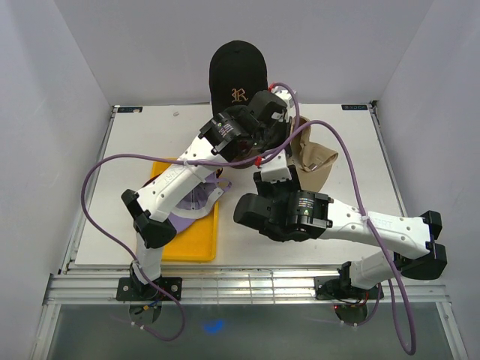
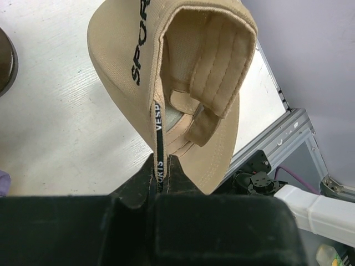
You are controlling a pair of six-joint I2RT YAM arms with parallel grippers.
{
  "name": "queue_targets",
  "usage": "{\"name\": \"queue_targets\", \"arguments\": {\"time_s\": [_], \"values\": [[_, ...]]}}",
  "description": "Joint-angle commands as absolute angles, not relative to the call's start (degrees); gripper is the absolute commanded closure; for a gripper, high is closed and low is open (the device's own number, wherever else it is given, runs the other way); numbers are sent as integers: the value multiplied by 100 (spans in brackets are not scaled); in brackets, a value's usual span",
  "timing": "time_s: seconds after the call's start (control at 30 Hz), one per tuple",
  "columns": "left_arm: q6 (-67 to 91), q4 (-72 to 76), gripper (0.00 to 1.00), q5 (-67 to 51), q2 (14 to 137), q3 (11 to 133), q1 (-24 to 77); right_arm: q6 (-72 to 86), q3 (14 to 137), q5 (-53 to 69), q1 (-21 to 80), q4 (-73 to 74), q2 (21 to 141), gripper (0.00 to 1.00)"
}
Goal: Stack the hats
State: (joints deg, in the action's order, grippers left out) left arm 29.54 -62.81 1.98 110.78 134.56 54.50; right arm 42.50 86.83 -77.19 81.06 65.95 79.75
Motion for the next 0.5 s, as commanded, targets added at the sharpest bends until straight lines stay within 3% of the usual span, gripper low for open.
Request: {"name": "queue_targets", "arguments": {"time_s": [0.0, 0.17, 0.43, 0.47], "values": [[3006, -6091, 100, 27, 10538, 13474, 5493, 4219, 8622, -8077, 8042, 6697, 7981, 47], [3041, -6073, 100, 9, 10477, 13447, 5493, 3868, 8482, -8051, 7981, 6312, 7832, 57], [3059, -6003, 100, -220, 10345, 13430, 5493, 3630, 8420, -8112, 7937, 6108, 7682, 92], [3059, -5994, 100, -211, 10327, 13421, 5493, 3595, 8411, -8112, 7937, 6108, 7656, 92]]}}
